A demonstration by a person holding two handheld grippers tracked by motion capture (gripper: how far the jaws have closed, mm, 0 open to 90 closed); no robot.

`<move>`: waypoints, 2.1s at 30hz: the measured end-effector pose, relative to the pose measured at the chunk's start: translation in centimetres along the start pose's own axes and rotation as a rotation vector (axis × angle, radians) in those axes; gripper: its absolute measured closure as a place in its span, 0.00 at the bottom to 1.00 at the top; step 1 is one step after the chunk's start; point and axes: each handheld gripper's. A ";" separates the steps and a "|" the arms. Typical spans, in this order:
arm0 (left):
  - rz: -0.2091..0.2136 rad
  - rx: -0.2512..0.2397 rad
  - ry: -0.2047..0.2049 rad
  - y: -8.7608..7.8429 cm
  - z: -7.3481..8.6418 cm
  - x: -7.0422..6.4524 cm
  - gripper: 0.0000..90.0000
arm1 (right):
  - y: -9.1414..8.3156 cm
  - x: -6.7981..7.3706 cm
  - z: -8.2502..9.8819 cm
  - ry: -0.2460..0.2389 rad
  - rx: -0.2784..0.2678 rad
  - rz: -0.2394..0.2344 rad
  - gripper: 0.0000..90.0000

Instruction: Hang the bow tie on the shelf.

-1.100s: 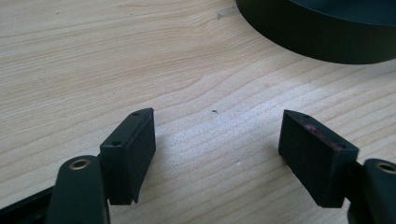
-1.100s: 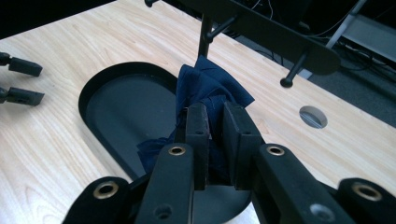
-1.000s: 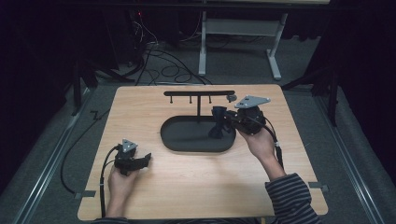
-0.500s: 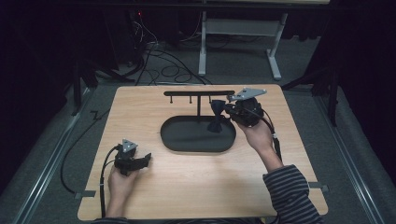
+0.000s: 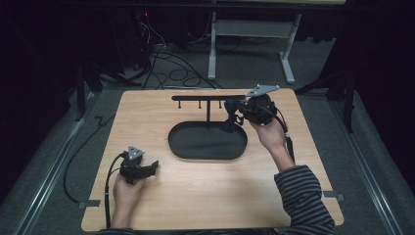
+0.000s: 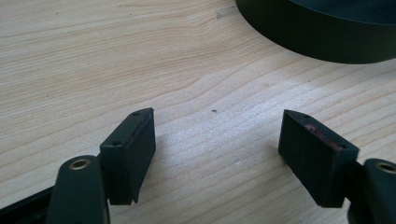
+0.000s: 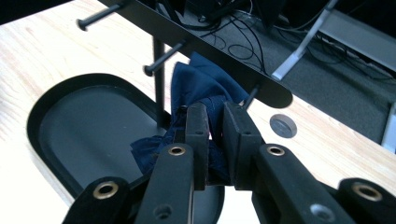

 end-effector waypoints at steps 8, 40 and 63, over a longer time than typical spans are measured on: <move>0.000 0.000 0.001 0.0 0.0 0.0 0.31 | 0.9 -0.8 0.4 0.020 0.022 0.015 0.91; 0.003 0.001 0.002 0.0 0.0 0.0 0.31 | 2.2 -2.7 0.4 0.107 0.020 0.059 0.83; 0.003 0.001 0.002 0.0 0.0 0.0 0.31 | 1.4 -3.2 1.5 0.157 0.026 0.019 0.72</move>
Point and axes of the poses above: each handheld gripper's, and its own axes: y roughly forward along the jaws, z roughly out of its underside, x roughly to its left, and after that the axes turned 10 degrees about -x, right-handed
